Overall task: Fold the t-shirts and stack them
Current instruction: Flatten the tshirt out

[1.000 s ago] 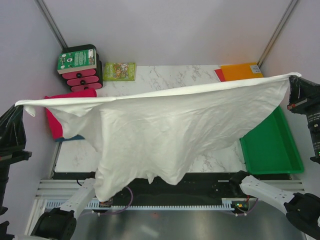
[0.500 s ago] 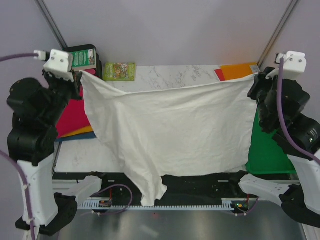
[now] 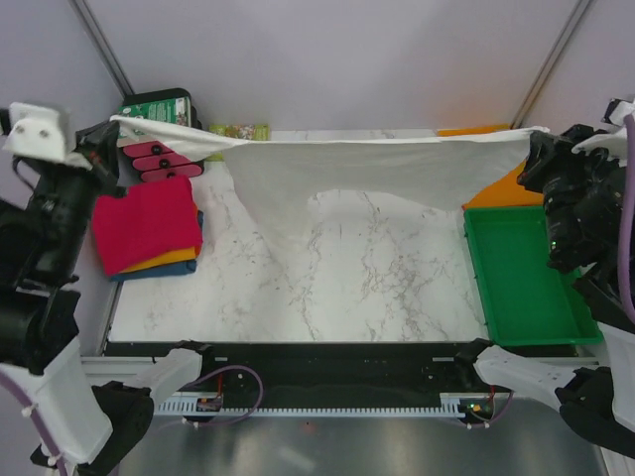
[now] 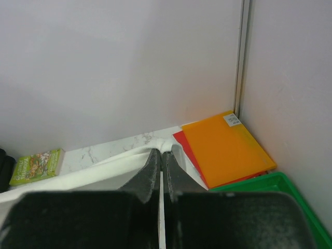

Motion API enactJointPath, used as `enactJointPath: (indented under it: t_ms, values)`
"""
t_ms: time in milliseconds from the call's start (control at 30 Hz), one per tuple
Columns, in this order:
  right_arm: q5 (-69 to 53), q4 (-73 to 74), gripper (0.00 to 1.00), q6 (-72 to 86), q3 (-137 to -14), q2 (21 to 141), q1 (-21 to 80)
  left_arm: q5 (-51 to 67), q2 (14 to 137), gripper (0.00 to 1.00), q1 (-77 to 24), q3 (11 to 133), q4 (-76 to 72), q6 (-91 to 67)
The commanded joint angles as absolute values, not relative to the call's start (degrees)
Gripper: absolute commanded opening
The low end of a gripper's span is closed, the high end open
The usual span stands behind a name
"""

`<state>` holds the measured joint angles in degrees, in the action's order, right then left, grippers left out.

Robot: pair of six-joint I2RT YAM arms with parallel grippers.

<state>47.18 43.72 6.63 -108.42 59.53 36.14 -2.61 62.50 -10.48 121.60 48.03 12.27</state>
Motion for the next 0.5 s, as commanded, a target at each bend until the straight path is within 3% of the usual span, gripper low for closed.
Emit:
enactJointPath:
  t_ms: [0,200,467]
  values:
    - [46.5,44.6,0.00,5.5,-111.3,56.6,35.9,-4.3,54.9,0.02,-10.4,124.4,48.2,11.2]
    - [46.8,45.0,0.00,4.2,-112.1,53.6,35.9,-6.8,49.0,0.02,-10.4,127.6,48.8,12.9]
    - [48.3,44.9,0.00,3.1,-114.7,52.8,35.9,-9.1,50.3,0.02,-10.5,135.0,48.3,14.3]
